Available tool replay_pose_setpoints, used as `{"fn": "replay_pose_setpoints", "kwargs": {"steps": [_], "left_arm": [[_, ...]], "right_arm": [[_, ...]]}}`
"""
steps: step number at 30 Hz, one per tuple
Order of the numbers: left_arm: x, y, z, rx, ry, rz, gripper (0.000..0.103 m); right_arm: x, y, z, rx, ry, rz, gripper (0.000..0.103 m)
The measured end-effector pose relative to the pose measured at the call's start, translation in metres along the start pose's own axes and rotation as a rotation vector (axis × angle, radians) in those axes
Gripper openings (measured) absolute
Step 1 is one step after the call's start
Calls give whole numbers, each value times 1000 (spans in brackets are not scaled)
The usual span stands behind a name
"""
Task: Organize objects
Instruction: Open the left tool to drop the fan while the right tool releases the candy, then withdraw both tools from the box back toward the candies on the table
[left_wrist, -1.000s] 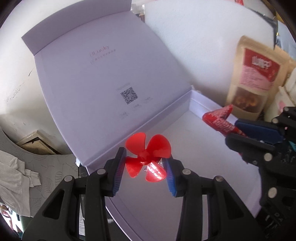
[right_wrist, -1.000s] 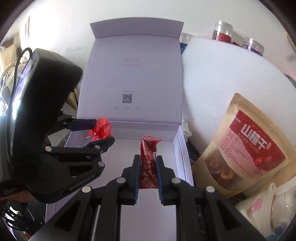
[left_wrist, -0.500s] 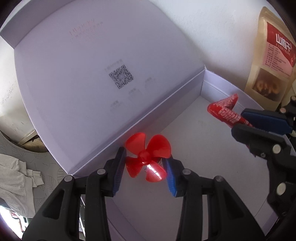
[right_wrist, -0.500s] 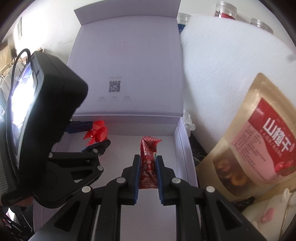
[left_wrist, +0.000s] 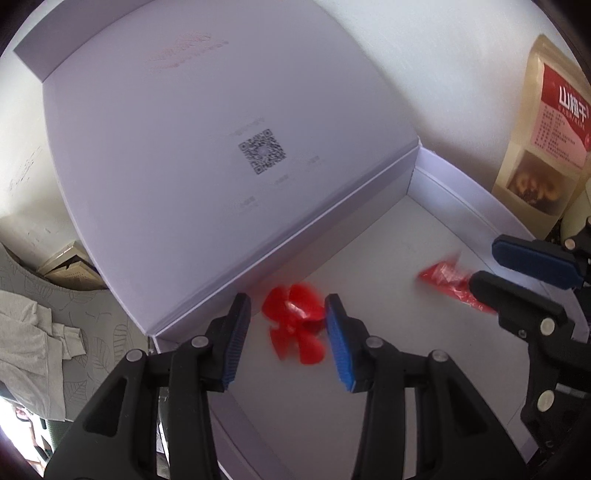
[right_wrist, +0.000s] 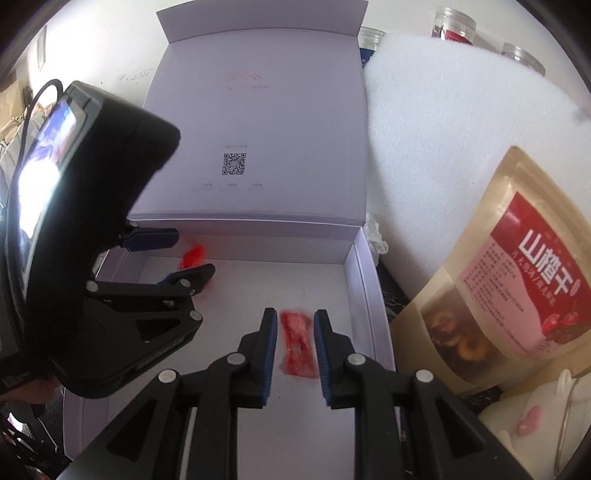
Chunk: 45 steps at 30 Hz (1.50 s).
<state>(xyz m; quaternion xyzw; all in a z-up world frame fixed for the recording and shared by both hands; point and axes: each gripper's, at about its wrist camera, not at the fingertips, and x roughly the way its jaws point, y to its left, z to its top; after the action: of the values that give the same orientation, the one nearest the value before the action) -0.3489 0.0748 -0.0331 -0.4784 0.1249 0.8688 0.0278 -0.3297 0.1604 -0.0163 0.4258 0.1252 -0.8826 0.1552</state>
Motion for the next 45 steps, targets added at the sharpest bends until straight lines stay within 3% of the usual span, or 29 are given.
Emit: {"fn": "replay_pose_setpoints", "kwargs": {"steps": [7,18,20,24,25,28,36,45], "left_arm": [[-23,-2,-3,-9,-34,15,54],[-69,2,-14,-26,-87,26,55],[-69,2,-3,-28,-91,29,55],[-80,24,-6,-39,-98,43,57],[-73,44,-6,-43,-103,42,58],[-90,40,-5,-51,-116,45,63],[-123,49,-14,-78,-162,63,72],[-157,55,-33,-105,-185,70,75]], "right_arm": [[-17,1,-4,16,1,-13,19],[-58,5,-13,28,-32,-32,19],[-64,11,-20,27,-41,-35,19],[-78,16,-22,23,-54,-43,20],[-79,15,-19,22,-58,-46,22],[-80,10,0,22,-79,-52,38],[-105,18,2,20,-120,-66,42],[-143,27,-5,27,-159,-80,44]]}}
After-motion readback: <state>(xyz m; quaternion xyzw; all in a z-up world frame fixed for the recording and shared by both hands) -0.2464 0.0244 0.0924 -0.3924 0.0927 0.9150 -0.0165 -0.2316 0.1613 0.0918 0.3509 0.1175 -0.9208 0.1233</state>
